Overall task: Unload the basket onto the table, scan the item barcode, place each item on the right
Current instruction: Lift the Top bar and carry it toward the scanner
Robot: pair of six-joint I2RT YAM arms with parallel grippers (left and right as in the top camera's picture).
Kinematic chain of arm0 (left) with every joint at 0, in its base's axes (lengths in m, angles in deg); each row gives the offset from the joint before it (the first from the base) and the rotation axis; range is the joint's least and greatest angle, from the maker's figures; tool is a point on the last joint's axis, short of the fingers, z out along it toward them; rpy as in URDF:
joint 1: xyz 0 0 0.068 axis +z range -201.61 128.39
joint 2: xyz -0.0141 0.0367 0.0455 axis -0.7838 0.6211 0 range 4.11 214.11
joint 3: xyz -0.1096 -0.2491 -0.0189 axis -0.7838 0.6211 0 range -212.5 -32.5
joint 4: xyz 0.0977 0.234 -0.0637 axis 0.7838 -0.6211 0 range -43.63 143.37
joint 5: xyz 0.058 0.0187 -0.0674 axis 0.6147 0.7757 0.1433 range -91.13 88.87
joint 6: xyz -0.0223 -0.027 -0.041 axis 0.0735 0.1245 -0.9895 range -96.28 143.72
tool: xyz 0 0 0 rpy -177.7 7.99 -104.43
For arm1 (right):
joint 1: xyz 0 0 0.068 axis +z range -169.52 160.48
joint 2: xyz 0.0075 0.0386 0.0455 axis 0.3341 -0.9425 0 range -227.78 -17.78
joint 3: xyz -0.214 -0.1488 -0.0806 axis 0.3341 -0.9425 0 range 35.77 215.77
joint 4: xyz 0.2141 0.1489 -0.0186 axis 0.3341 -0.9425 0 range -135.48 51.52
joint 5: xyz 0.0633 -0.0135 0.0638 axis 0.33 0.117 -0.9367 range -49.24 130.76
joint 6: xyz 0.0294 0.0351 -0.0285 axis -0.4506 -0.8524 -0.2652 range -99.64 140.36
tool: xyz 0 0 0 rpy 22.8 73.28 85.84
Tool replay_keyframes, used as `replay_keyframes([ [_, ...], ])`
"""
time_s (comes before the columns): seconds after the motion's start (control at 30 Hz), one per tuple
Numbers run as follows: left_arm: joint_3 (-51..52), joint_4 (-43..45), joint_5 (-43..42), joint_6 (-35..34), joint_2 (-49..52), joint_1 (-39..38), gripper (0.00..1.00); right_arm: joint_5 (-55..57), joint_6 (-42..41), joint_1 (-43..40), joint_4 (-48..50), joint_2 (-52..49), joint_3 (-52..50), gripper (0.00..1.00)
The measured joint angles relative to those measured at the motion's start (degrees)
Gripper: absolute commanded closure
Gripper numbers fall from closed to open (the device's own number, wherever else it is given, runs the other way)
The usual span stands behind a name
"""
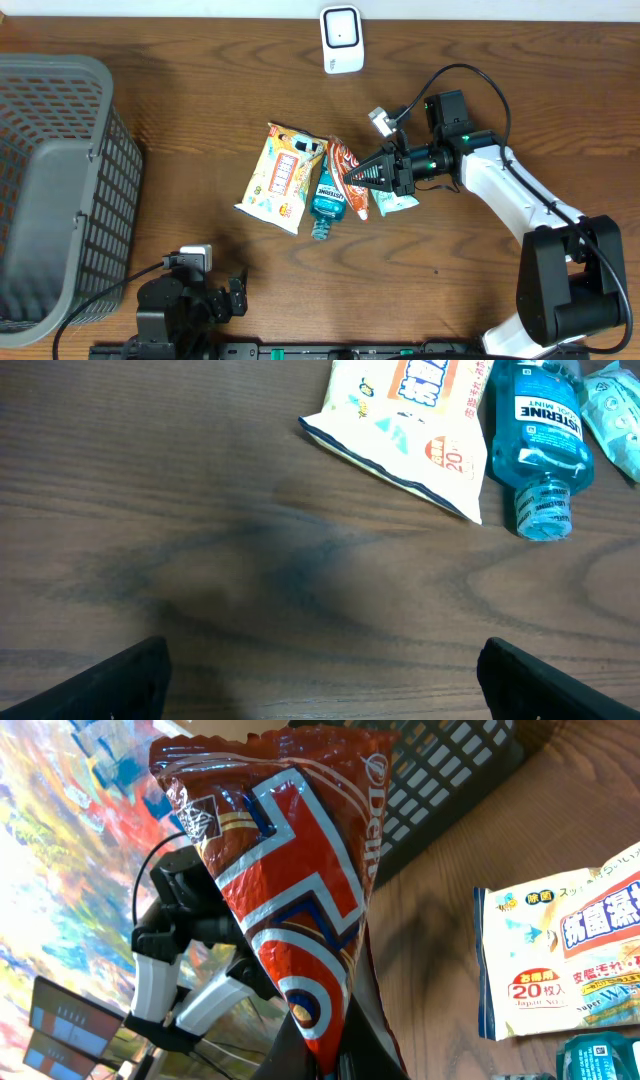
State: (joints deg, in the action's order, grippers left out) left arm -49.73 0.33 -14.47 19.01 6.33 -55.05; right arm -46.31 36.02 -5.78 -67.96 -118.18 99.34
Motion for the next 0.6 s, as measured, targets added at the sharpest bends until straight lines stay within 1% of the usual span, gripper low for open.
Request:
replay_keyframes([
  [0.43, 0.0, 0.0, 0.0, 0.0, 0.0, 0.0, 0.02, 0.5, 0.8, 0.0, 0.0, 0.0, 0.0, 0.99],
  [0.53, 0.0, 0.0, 0.0, 0.0, 0.0, 0.0, 0.02, 5.6, 1.5, 0.1, 0.0, 0.0, 0.0, 0.99],
  [0.6, 0.0, 0.0, 0.0, 0.0, 0.0, 0.0, 0.02, 12.7, 0.7, 0.2, 0.0, 0.0, 0.0, 0.99],
])
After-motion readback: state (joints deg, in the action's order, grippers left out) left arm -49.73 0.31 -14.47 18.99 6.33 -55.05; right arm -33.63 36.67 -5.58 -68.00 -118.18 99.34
